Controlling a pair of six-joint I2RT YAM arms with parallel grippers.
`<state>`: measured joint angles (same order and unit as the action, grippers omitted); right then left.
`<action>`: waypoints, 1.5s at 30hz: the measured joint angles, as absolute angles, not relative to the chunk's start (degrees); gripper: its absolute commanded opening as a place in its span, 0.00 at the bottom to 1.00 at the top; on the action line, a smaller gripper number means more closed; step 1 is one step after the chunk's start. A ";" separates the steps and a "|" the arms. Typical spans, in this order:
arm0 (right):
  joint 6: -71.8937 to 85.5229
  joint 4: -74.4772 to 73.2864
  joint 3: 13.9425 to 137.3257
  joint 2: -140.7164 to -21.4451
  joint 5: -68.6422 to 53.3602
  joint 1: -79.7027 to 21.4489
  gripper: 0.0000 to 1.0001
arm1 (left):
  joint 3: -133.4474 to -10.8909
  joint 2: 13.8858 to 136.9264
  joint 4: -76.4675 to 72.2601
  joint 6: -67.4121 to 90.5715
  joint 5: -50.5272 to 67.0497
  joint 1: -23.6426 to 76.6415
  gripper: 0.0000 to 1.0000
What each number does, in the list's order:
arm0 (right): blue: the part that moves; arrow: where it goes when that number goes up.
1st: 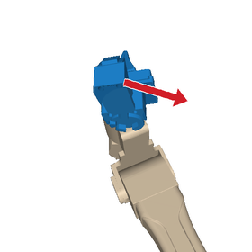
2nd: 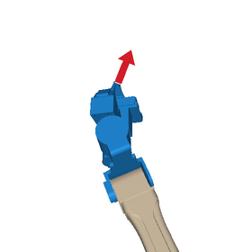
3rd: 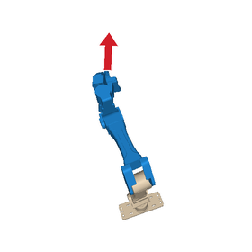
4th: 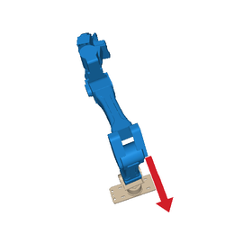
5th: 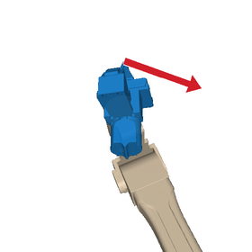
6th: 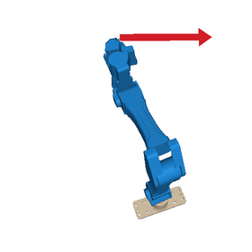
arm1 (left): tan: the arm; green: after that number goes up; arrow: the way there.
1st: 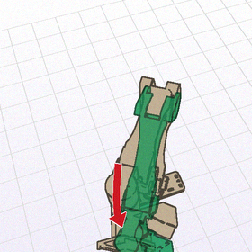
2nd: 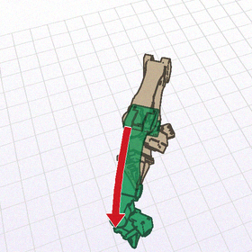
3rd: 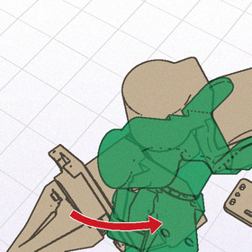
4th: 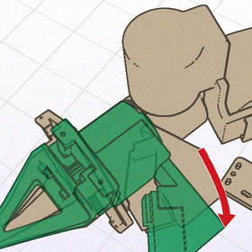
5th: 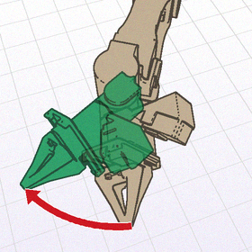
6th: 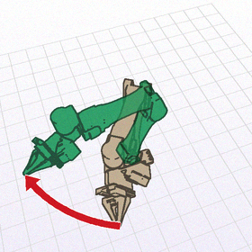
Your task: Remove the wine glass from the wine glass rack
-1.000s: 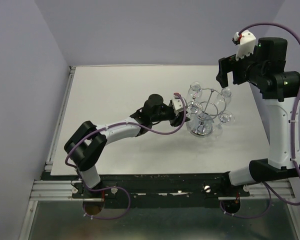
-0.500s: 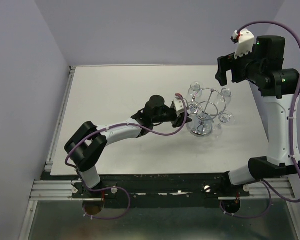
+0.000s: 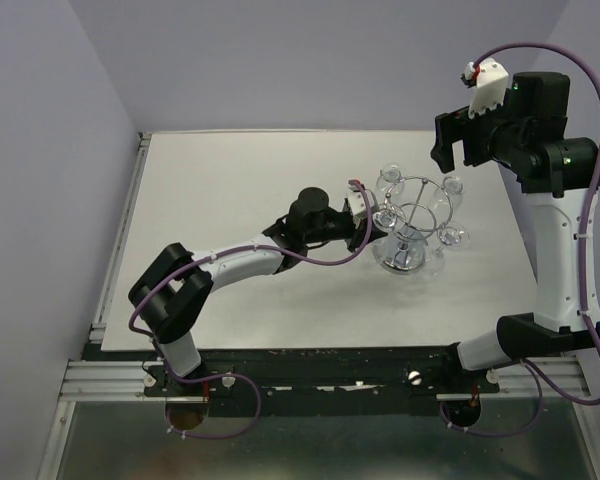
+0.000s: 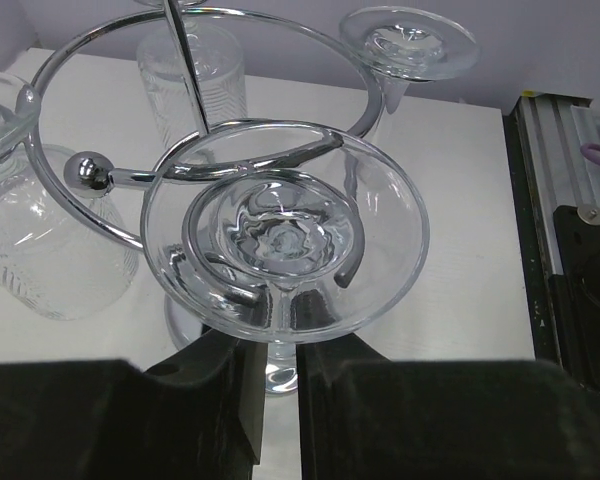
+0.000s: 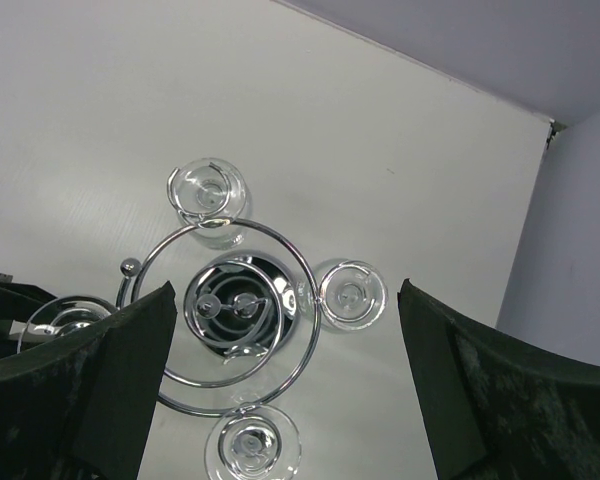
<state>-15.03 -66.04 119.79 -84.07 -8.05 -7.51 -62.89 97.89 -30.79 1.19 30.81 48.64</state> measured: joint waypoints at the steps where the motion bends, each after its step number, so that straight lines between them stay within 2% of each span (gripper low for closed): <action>1: -15.07 -66.04 119.70 -84.05 -8.05 -7.53 0.98 | -62.94 97.89 -30.79 1.34 30.83 48.66 0.21; 9: -15.07 -66.04 119.52 -84.05 -8.03 -7.51 0.98 | -62.94 97.23 -29.82 1.06 31.92 48.88 0.00; 36: -15.07 -66.04 122.17 -87.02 -8.12 -7.51 0.98 | -59.55 89.93 -25.17 -2.07 31.46 48.18 0.00; 45: -15.09 -66.00 123.48 -88.12 -8.34 -7.53 0.98 | -54.94 83.77 -21.02 -3.77 31.48 45.78 0.00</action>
<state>-15.09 -66.00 123.48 -88.12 -8.34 -7.53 -54.94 83.77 -21.02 -3.77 31.48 45.78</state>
